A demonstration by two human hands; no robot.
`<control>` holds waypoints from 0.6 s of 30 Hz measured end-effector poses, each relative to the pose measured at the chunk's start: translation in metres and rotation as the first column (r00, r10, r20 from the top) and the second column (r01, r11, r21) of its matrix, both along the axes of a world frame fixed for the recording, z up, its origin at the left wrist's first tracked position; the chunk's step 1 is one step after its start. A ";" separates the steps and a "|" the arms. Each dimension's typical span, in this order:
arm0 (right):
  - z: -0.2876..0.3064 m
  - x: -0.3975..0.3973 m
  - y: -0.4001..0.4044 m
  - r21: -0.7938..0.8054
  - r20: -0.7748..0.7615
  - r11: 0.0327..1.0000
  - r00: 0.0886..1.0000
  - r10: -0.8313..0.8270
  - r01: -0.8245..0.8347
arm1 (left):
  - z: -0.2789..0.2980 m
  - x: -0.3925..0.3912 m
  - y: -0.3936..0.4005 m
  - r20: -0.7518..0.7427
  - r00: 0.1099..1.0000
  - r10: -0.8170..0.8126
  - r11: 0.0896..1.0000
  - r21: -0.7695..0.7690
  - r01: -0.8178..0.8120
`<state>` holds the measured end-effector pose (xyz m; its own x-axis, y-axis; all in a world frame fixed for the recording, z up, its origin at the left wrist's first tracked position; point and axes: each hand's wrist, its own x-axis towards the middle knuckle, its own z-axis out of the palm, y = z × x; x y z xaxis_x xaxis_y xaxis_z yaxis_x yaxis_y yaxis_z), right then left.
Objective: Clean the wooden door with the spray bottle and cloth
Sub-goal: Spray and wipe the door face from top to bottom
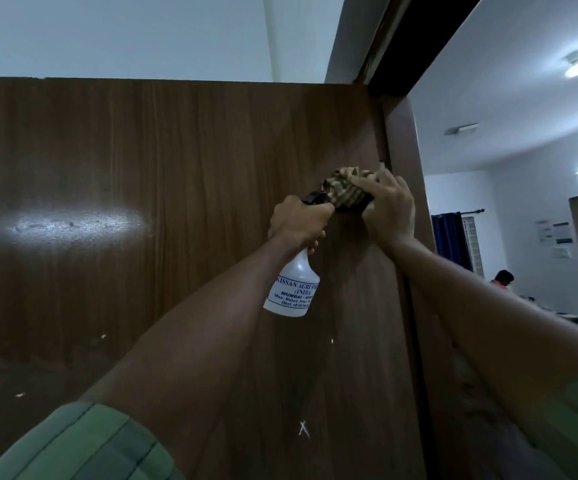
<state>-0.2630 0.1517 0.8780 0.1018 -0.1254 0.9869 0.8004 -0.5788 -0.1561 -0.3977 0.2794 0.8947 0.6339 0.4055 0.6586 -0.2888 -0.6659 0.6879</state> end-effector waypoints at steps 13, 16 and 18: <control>0.034 0.019 -0.017 -0.003 -0.006 1.000 1.000 -0.023 0.023 | -0.012 0.033 -0.027 0.005 0.998 -0.063 0.998 0.006 0.063; -0.031 0.025 -0.012 0.040 0.044 0.999 0.999 -0.016 0.015 | -0.013 0.037 -0.032 0.010 0.998 -0.069 0.998 -0.008 0.069; -0.078 0.031 -0.015 0.011 0.081 1.000 0.996 -0.029 0.028 | -0.015 0.039 -0.034 0.009 0.998 -0.057 0.998 0.005 0.057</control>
